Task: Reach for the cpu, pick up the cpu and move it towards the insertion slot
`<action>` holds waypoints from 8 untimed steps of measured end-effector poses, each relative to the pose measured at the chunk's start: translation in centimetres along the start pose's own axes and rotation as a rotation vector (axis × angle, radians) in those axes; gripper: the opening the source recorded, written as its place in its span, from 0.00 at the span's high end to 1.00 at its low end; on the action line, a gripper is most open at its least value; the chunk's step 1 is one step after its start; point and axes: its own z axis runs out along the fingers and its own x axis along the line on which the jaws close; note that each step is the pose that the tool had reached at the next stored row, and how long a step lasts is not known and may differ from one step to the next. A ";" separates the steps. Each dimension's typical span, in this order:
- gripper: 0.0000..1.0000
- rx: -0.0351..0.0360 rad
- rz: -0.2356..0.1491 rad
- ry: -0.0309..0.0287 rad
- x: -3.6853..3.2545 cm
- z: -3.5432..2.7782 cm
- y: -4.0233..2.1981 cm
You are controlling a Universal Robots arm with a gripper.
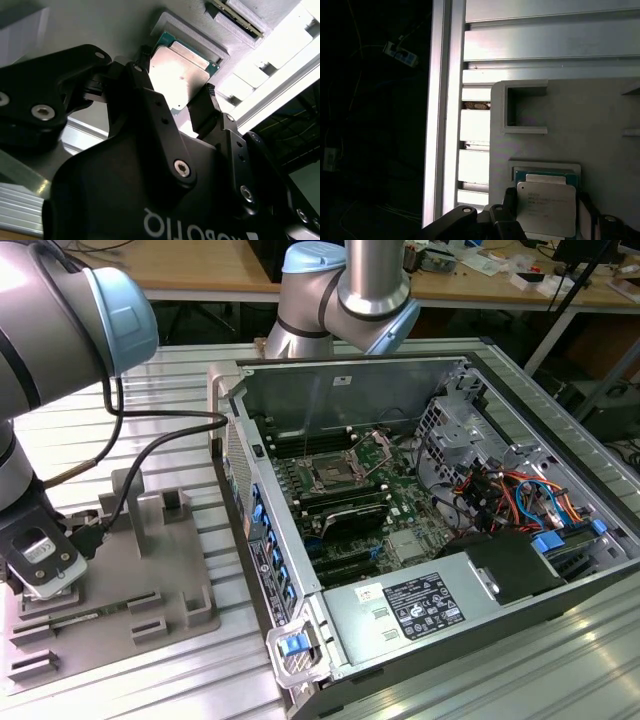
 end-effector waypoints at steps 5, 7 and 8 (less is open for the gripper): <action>0.45 0.0000 0.000 0.0000 -0.01 -0.09 0.00; 0.45 0.0000 0.000 0.0000 -0.01 -0.10 0.00; 0.45 0.0000 0.000 0.0000 -0.01 -0.11 0.00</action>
